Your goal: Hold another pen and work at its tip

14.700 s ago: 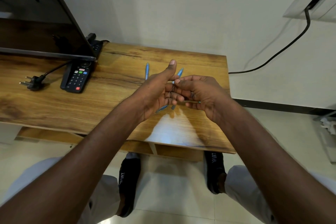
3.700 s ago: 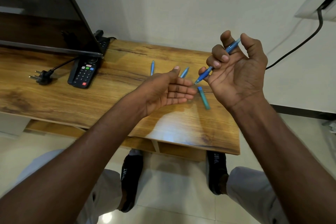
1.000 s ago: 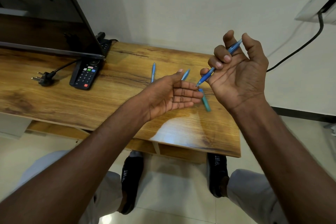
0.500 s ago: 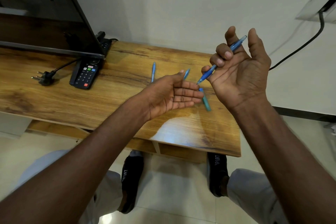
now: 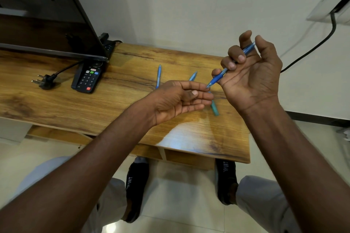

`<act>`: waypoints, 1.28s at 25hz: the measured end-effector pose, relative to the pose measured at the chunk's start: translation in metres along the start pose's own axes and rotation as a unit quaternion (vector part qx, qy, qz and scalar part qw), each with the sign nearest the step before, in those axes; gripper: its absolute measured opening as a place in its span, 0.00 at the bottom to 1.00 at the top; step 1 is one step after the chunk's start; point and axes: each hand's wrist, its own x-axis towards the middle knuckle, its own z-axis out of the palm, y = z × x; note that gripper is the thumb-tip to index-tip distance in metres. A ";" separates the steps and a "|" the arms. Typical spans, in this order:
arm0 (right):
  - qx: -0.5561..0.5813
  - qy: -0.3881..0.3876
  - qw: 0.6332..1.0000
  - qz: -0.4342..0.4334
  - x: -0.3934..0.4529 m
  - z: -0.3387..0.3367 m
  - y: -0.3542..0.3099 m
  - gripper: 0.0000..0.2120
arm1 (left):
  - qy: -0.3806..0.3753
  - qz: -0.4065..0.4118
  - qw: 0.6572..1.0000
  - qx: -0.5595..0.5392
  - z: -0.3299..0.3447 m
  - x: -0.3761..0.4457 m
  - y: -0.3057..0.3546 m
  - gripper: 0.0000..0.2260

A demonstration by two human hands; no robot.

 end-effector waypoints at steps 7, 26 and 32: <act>0.024 0.001 1.000 0.003 0.001 -0.003 -0.001 0.17 | -0.004 0.015 1.000 -0.005 0.001 -0.002 -0.001 0.12; 0.076 0.009 0.997 0.008 0.004 -0.006 -0.002 0.18 | 0.007 0.036 0.999 -0.012 0.003 -0.001 -0.003 0.09; 0.090 0.008 0.996 0.012 0.004 -0.007 -0.003 0.17 | 0.004 0.047 0.999 -0.025 0.004 -0.001 -0.004 0.09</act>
